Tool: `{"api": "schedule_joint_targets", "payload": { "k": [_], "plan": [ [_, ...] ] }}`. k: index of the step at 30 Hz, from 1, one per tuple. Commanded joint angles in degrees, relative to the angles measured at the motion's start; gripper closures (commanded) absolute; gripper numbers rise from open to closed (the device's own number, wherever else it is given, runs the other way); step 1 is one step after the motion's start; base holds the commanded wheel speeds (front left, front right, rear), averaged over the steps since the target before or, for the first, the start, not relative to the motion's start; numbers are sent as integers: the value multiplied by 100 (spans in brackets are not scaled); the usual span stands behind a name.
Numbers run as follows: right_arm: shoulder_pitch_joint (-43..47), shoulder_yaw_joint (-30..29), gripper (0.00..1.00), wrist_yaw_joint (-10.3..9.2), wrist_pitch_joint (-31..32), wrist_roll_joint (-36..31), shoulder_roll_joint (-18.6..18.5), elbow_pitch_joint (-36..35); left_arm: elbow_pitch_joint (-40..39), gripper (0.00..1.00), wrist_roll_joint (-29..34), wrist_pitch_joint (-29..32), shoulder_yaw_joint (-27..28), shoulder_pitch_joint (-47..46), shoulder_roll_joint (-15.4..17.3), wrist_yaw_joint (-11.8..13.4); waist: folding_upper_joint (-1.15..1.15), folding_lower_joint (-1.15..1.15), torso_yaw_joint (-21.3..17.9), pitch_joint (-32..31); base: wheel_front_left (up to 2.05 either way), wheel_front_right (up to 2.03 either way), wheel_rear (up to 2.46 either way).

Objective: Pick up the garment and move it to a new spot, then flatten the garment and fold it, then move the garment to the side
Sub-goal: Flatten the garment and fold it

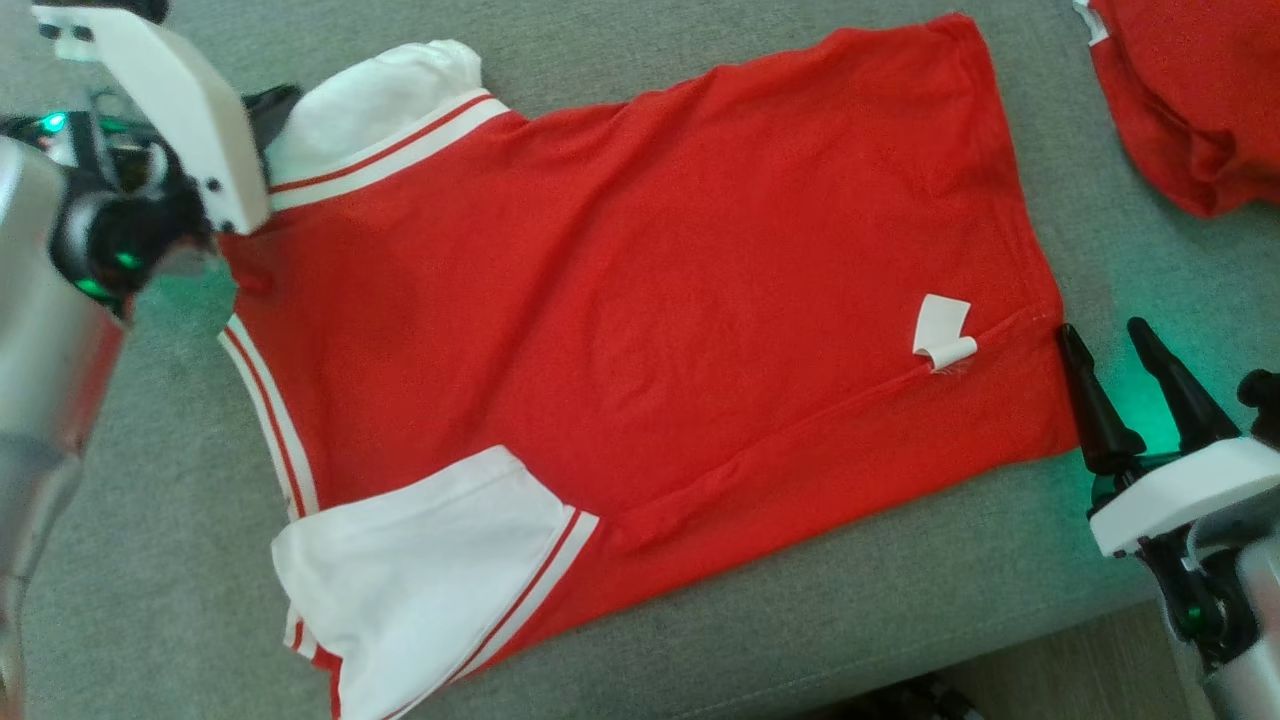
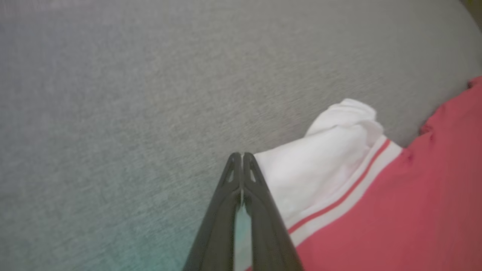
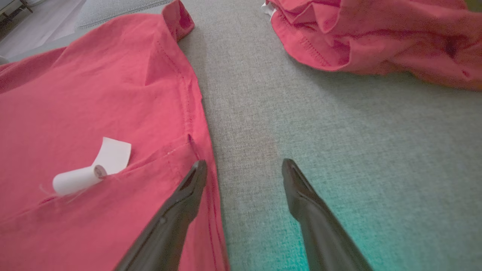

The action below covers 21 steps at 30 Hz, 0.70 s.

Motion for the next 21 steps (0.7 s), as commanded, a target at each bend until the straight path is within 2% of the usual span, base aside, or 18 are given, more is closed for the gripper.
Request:
{"api": "schedule_joint_targets", "payload": {
  "k": [1,4,5,8,16,17,18,19,21],
  "plan": [
    [-5,18,0,39,-72,-50,-184,-150,-575,100,98,-518,61,-113,397,-32,0,0,43,-19,0,0,0],
    [-17,-5,0,39,-66,-60,-175,-149,-1123,100,227,-1336,-200,-94,611,-33,0,0,105,-65,0,0,0],
    [-17,-5,0,39,-66,-60,-175,-149,-1123,100,227,-1336,-200,-94,611,-33,0,0,105,-65,0,0,0],
    [4,-32,0,39,-44,-73,-175,-135,-1475,100,206,-1905,-490,-11,784,-33,0,0,179,-136,0,0,0],
    [120,-145,0,39,21,-108,-175,-153,-2266,100,-329,-2132,-1194,759,1192,-33,0,0,343,-280,0,0,0],
    [136,-165,0,39,26,-114,-172,-159,-2321,70,-452,-2091,-1237,902,1208,-33,0,0,362,-291,0,0,0],
    [155,-190,0,39,29,-119,-170,-164,-2365,32,-585,-2017,-1271,1036,1217,-33,0,0,387,-300,0,0,0],
    [169,-207,0,39,33,-122,-169,-173,-2434,0,-698,-1998,-1269,1129,1227,-33,0,0,404,-303,0,0,0],
    [186,-229,0,39,39,-126,-165,-195,-2532,0,-923,-2101,-1125,1234,1229,2,0,0,434,-304,0,0,0]
  ]
}}
